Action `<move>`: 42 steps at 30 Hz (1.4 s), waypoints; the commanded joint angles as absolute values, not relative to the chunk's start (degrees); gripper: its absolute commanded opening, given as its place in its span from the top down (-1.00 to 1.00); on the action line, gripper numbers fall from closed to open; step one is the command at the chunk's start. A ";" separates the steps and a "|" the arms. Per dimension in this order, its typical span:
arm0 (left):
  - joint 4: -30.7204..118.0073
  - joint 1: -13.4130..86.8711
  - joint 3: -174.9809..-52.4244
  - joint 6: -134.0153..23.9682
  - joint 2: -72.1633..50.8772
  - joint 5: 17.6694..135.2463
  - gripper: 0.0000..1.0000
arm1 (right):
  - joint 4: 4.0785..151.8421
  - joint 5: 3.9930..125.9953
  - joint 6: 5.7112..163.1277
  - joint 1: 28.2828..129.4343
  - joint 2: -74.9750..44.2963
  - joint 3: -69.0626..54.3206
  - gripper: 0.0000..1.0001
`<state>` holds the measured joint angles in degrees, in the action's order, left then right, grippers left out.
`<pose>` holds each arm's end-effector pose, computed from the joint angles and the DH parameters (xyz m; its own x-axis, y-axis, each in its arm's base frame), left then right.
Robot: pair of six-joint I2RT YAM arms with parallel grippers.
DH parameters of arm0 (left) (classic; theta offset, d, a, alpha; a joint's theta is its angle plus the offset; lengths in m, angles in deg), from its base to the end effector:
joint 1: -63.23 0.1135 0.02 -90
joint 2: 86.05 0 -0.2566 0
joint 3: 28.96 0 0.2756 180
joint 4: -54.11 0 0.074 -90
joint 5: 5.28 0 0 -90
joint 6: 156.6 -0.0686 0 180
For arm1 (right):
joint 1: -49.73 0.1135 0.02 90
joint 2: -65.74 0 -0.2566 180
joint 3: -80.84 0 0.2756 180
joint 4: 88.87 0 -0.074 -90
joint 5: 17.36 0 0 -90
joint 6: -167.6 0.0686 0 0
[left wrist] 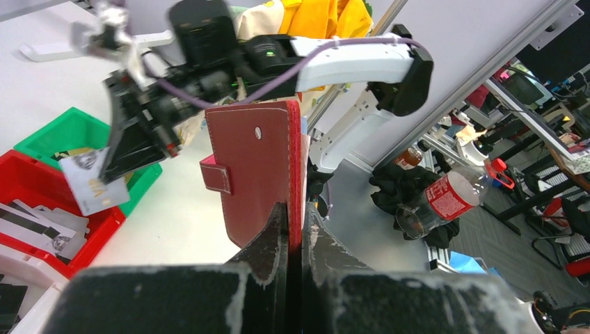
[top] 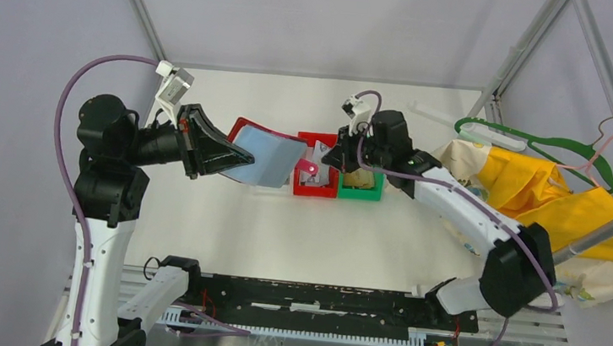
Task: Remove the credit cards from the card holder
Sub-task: Place the credit card in the storage box.
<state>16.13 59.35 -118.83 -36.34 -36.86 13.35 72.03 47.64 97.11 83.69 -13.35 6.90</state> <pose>0.1524 -0.0755 0.4919 -0.4462 -0.1311 -0.8853 0.8581 0.2184 -0.4648 0.2908 0.2308 0.2848 -0.5969 -0.0371 -0.8014 -0.6647 0.5823 0.4681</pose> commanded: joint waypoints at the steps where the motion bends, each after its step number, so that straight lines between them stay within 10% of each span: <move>1: 17.72 59.33 -121.51 -39.00 -37.81 11.29 0.97 | 65.11 53.42 89.92 83.39 -21.92 -0.94 1.00; 25: 18.87 59.28 -123.11 -38.39 -38.17 9.91 0.96 | 63.21 52.03 88.98 83.71 -50.66 -19.65 0.96; 38: 20.09 59.35 -123.15 -37.46 -38.56 10.01 0.96 | 60.94 58.48 88.28 84.09 -40.46 -22.29 -0.05; 42: 21.93 59.36 -122.97 -36.01 -38.90 10.39 0.96 | 60.67 61.22 88.94 84.17 -32.86 -21.44 -0.64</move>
